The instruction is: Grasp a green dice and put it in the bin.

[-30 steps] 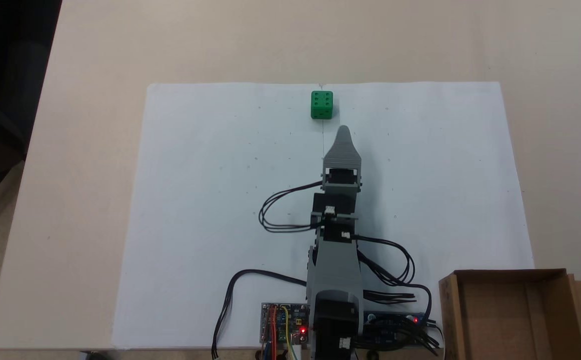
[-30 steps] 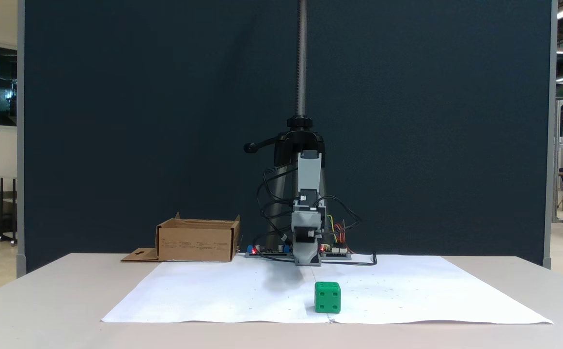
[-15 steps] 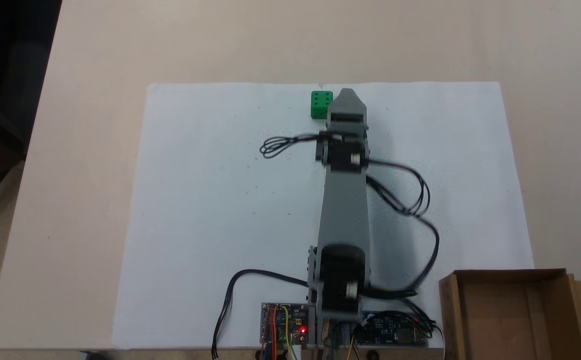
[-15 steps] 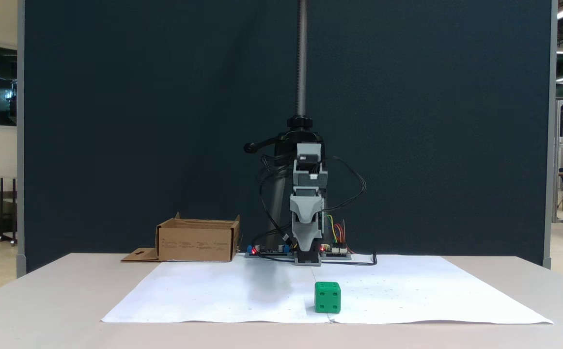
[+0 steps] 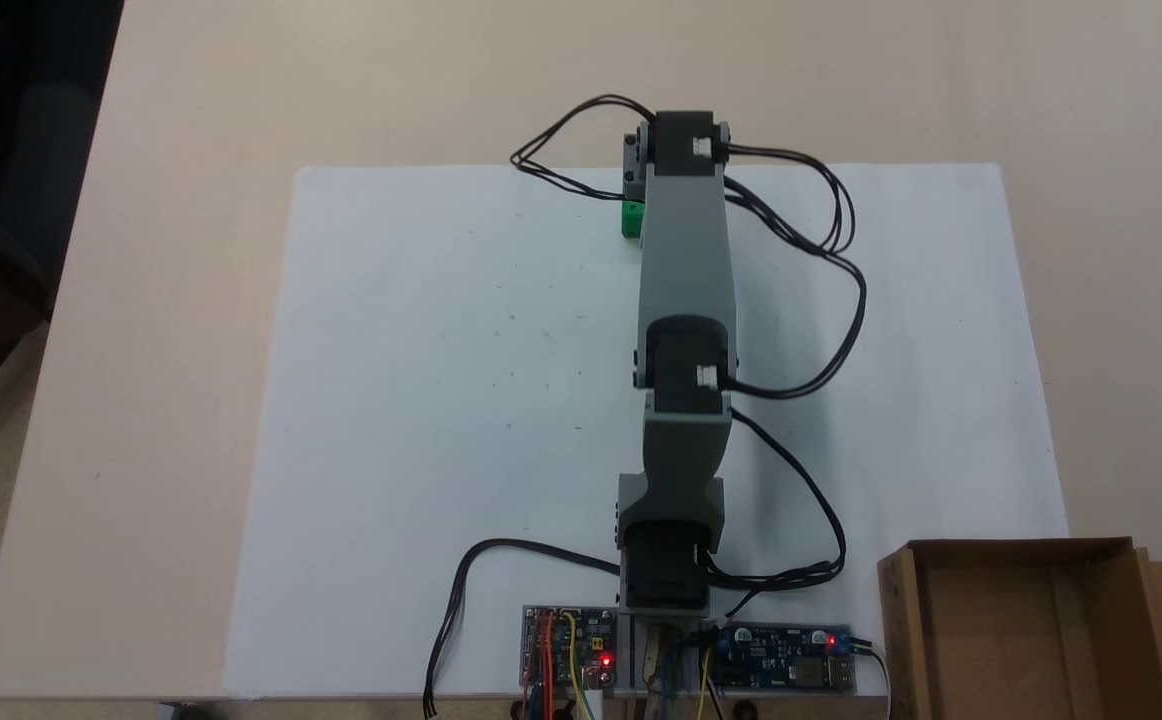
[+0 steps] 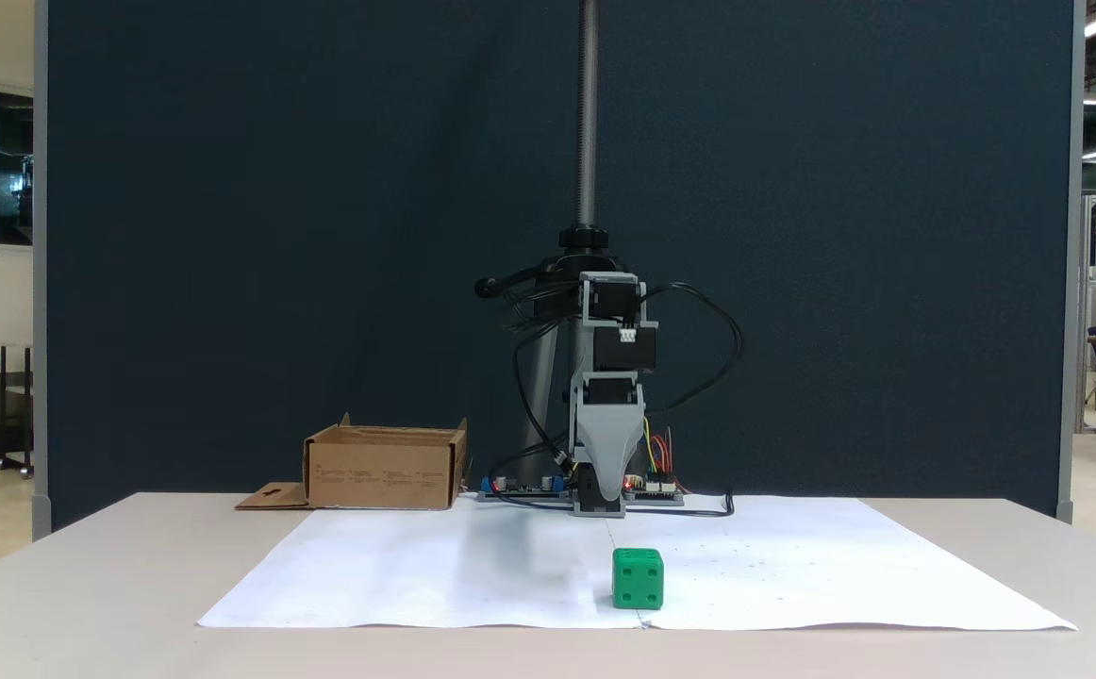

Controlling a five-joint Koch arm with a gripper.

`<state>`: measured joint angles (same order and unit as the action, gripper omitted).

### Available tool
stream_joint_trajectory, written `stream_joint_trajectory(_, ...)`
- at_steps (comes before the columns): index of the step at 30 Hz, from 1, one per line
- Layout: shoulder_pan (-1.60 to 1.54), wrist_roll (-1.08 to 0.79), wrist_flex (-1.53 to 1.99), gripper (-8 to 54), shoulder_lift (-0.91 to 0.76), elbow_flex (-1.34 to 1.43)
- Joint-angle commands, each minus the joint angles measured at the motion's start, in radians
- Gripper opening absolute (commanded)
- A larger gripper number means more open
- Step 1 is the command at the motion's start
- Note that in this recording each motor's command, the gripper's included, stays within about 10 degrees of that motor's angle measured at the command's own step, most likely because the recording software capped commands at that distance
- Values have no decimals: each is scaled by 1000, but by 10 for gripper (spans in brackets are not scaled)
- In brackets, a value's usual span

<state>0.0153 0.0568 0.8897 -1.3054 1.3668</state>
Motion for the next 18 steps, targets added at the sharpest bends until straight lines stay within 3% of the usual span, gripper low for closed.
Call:
stream_joint_trajectory(1, -12, 92, 165, 405, 20, -89)
stream_joint_trajectory(18, -54, 115, 262, 405, 319, -476)
